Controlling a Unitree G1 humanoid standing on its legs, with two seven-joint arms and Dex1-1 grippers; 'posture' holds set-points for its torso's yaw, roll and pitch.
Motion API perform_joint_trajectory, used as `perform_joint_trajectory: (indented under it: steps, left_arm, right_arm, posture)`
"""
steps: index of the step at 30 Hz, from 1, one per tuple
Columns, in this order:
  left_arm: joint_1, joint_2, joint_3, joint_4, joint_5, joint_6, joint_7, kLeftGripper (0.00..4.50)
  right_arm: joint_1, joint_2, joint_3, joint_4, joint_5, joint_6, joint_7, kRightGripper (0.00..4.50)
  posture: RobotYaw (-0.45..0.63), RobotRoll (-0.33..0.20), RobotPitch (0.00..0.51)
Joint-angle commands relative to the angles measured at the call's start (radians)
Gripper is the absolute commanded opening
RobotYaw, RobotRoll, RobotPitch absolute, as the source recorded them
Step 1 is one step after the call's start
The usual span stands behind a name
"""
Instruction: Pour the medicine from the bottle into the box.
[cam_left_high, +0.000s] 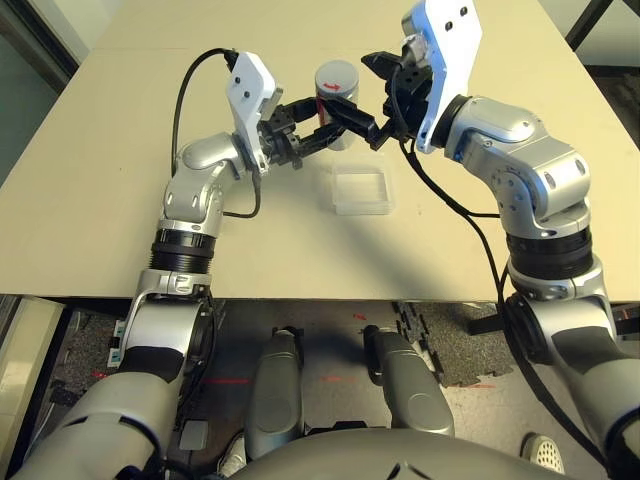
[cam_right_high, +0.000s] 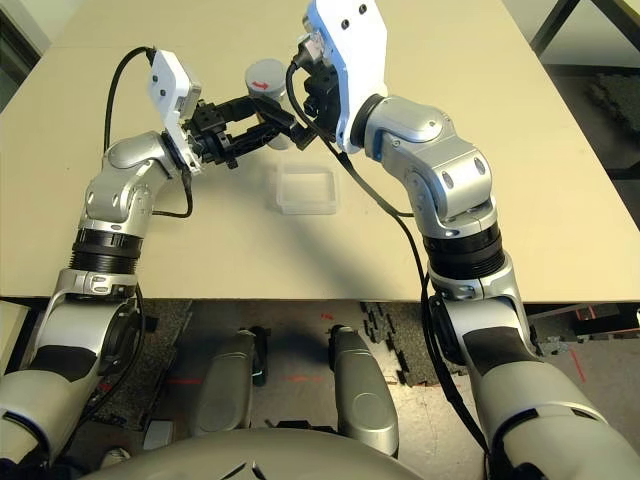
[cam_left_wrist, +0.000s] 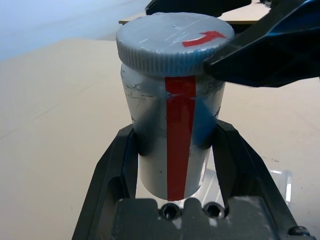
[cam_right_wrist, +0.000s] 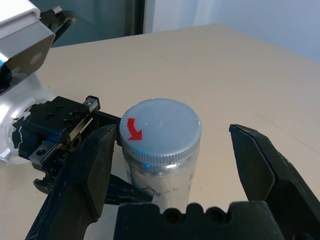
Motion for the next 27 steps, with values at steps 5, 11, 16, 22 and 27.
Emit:
perform_joint_trajectory:
  steps: [5,11,16,22,27]
  left_arm:
    - [0.025,-0.002,-0.01,-0.036,-0.012,0.02,0.002,2.31]
    - [0.031,0.0,-0.008,-0.039,-0.012,0.023,0.006,2.31]
    - [0.032,0.001,-0.006,-0.045,-0.013,0.026,0.008,2.31]
    - [0.031,0.005,-0.002,-0.038,-0.012,0.023,0.01,2.31]
    - [0.032,0.01,-0.001,-0.033,-0.01,0.018,0.008,2.31]
  right_arm:
    - [-0.02,0.023,0.003,0.007,-0.004,0.005,0.003,4.33]
    - [-0.018,0.025,0.002,-0.004,0.001,0.007,0.008,2.47]
    - [-0.007,0.019,0.006,-0.016,0.005,0.019,0.018,1.64]
    - [0.002,0.023,0.003,-0.024,0.012,0.032,0.022,0.32]
    - [-0.006,0.039,-0.012,-0.02,0.023,0.035,0.014,2.07]
  posture:
    - [-0.04,0.0,0.177]
    - [-0.04,0.0,0.18]
    - [-0.03,0.0,0.182]
    - [-0.03,0.0,0.186]
    - [-0.03,0.0,0.187]
